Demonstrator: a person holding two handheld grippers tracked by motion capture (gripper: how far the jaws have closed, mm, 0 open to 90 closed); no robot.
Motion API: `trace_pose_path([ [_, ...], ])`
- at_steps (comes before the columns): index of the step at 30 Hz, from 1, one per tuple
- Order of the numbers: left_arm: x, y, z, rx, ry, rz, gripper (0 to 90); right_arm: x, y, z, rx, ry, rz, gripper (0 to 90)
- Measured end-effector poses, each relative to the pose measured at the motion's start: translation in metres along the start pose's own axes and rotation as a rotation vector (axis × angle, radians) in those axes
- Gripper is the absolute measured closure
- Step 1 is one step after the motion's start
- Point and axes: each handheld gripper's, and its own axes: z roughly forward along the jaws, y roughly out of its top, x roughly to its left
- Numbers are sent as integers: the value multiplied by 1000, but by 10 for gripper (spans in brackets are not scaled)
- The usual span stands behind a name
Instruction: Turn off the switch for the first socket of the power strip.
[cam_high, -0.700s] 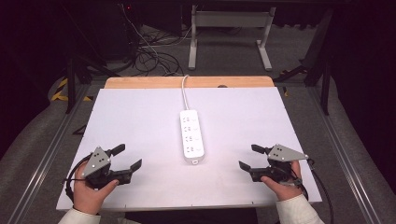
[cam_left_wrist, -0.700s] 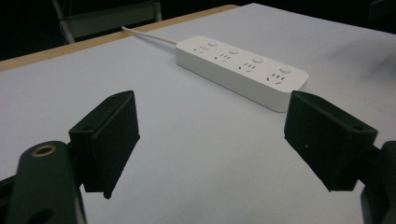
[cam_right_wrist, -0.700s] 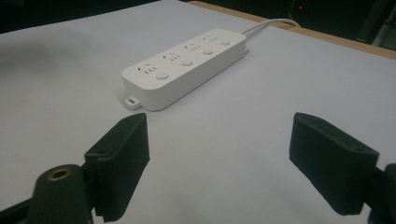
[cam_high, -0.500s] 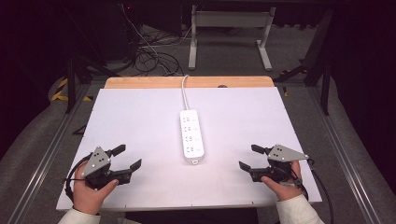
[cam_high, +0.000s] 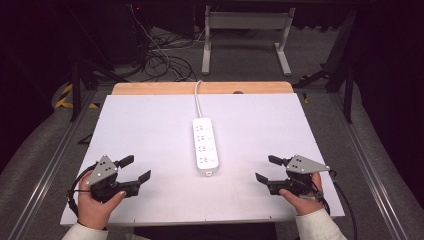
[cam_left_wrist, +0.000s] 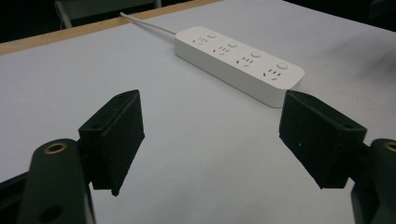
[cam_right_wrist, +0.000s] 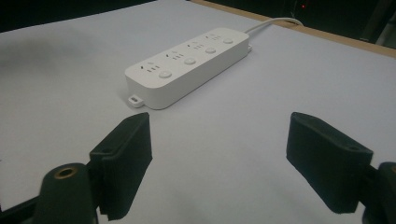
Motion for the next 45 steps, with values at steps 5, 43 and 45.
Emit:
trace_pose_path([
  [5, 0, 6, 2, 21, -4, 5, 245, 0, 0, 0, 3, 5, 0, 229],
  [43, -12, 88, 81, 118, -95, 66, 300, 2, -2, 4, 17, 25, 0, 236],
  [45, -13, 90, 85, 117, -93, 73, 301, 2, -2, 4, 17, 25, -1, 236],
])
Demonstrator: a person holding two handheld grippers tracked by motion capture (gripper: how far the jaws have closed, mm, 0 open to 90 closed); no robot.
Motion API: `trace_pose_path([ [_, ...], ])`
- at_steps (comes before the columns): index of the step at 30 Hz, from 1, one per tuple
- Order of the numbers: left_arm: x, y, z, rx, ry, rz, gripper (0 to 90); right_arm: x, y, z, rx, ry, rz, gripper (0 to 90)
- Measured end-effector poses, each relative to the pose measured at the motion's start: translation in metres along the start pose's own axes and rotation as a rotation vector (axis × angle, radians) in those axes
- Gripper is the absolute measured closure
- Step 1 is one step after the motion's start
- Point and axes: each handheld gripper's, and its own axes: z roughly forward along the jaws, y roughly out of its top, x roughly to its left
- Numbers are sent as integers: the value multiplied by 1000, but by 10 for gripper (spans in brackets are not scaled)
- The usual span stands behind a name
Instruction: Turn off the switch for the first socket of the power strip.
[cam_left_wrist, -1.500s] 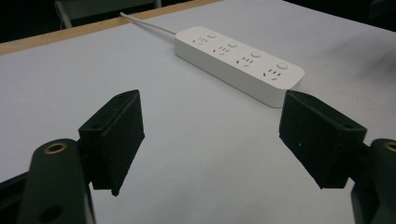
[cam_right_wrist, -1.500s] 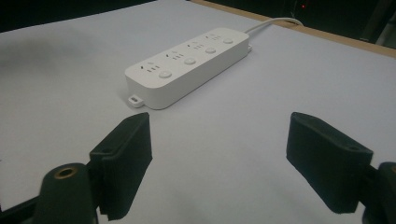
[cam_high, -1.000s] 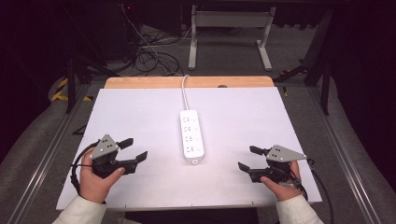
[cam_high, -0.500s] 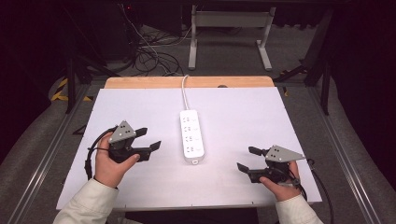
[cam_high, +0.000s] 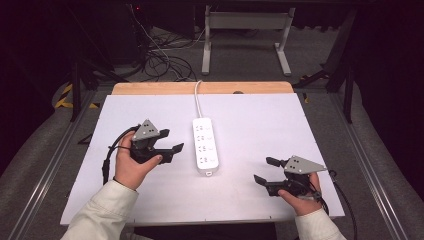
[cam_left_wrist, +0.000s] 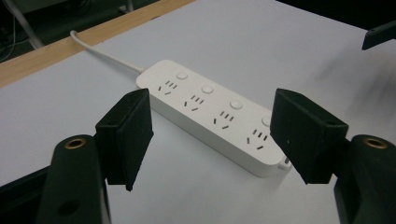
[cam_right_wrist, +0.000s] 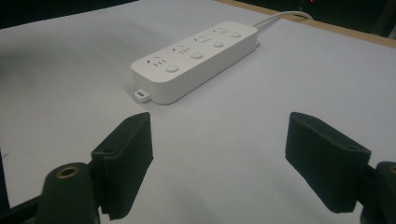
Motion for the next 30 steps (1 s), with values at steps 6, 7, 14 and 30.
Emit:
trace_pose_path([
  [6, -1, 8, 11, 9, -5, 5, 310, 0, 0, 0, 1, 2, -2, 236],
  [7, -1, 9, 13, 9, -7, 7, 310, 0, 0, 0, 1, 3, -1, 236],
  [14, -3, 18, 26, 17, -13, 14, 314, 0, 0, 0, 2, 3, -2, 236],
  [30, -5, 29, 62, 35, -32, -25, 415, 1, 1, -1, -1, 13, -8, 236],
])
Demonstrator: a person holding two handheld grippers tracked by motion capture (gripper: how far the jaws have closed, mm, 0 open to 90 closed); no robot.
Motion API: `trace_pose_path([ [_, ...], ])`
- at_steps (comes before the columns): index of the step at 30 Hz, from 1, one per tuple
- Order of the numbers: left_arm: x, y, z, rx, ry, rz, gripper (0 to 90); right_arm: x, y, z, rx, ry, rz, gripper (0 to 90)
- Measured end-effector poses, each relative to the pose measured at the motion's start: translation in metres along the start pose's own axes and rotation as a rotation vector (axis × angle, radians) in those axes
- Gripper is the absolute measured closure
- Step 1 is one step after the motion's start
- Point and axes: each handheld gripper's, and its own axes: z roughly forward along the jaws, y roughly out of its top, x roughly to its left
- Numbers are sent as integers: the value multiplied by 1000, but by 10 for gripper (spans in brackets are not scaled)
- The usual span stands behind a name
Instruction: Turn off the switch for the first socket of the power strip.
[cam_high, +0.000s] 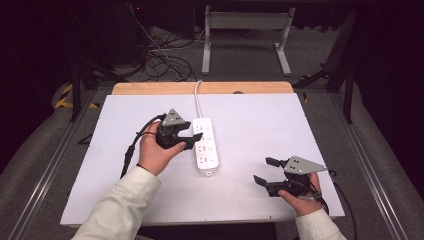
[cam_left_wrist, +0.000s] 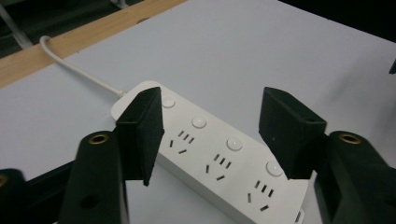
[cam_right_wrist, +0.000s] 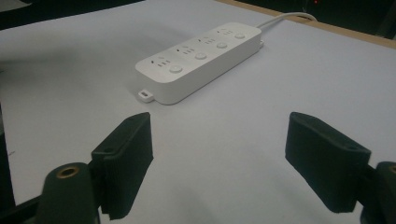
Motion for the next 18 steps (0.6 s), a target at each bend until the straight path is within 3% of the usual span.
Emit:
trace_pose_path([
  [4, 5, 2, 10, 6, 0, -13, 515, 1, 0, 0, -2, 5, -1, 236],
  [8, 11, 3, 23, 17, -27, 1, 685, 0, 0, 0, -1, 4, 0, 237],
  [14, 18, 5, 39, 12, -63, -1, 808, 0, 0, 0, -3, 6, 1, 237],
  [18, 23, 8, 48, 15, -57, -5, 891, 0, 0, 0, -5, 9, -1, 237],
])
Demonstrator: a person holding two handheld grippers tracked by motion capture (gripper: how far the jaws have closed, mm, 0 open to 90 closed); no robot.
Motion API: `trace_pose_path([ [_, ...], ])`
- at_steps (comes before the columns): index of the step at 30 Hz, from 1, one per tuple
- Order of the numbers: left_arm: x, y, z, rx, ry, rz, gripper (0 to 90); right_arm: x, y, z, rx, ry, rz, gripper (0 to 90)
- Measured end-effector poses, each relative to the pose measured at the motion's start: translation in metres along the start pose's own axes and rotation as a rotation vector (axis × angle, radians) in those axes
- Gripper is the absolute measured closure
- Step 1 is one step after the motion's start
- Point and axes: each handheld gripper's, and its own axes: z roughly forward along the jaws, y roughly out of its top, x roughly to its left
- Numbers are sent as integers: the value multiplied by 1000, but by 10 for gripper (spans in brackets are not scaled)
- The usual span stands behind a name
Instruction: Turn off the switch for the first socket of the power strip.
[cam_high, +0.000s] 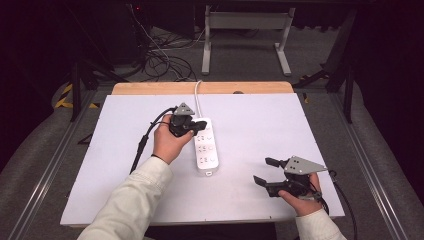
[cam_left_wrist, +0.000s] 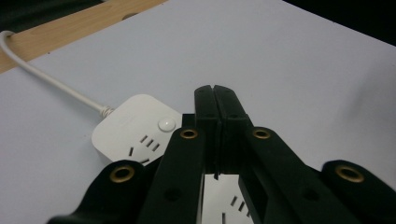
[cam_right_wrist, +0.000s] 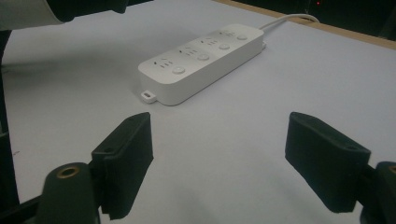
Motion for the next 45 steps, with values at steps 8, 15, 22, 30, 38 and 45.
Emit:
trace_pose_path([
  [8, -1, 3, 16, 20, 15, 15, 898, 1, 0, -1, -2, 3, 0, 237],
  [15, 4, 2, 29, 34, 35, 15, 899, 1, 0, -1, -3, 4, -3, 237],
  [22, 11, -3, 41, 59, 58, 15, 899, 1, 1, -1, -4, 5, -5, 237],
  [30, 16, -9, 51, 82, 84, 9, 899, 1, 0, -2, -7, 10, -3, 237],
  [38, 16, -11, 57, 81, 90, 20, 899, 1, 0, -2, -7, 12, -4, 237],
  [45, 19, -13, 60, 79, 101, 11, 899, 1, 0, -2, -6, 14, -6, 237],
])
